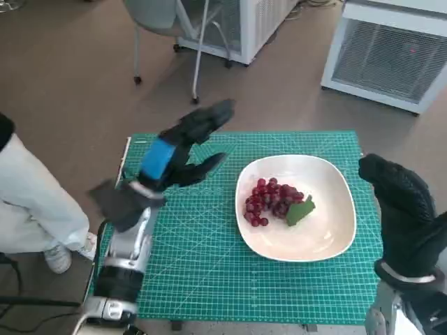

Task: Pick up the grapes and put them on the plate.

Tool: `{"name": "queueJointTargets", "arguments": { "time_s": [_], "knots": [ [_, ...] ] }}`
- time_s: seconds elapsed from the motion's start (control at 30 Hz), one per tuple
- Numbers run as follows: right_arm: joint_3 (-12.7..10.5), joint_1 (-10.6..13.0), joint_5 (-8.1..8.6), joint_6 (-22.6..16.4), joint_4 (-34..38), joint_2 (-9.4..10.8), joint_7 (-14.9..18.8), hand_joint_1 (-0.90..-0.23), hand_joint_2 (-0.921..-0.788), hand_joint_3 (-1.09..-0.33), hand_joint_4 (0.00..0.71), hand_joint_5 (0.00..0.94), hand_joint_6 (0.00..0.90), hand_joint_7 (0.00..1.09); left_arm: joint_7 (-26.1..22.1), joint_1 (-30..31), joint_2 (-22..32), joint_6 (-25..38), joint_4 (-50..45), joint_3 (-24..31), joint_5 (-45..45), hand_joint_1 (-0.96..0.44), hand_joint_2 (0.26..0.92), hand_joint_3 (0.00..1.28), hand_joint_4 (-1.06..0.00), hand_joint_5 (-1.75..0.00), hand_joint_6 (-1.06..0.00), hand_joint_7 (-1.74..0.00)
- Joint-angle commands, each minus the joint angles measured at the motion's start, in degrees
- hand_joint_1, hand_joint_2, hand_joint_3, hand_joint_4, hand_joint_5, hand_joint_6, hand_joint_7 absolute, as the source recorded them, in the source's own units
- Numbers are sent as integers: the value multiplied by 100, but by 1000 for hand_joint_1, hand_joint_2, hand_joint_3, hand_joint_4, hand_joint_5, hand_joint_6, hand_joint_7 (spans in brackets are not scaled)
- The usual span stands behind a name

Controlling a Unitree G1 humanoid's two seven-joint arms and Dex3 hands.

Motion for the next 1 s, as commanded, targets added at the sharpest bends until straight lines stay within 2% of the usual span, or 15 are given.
{"name": "queueJointTargets", "arguments": {
  "time_s": [0.03,0.33,1.0],
  "knots": [
    [77,96,-19,231,-9,-10,-29,-464,-921,-533,651,3,373,580,-592,808,-166,129,-607,462,-1002,-666,921,412,-265,-2,-392,0],
    [61,93,45,262,10,-55,38,-463,-921,-532,652,3,373,582,-753,1334,-166,305,-1243,487,-1125,-644,921,420,-259,-1,-378,0],
    [74,111,74,376,-40,-80,48,-462,-921,-536,651,2,368,590,-670,1575,-328,432,-1610,517,-1093,-599,921,404,-260,-4,-400,-16]
  ]
}}
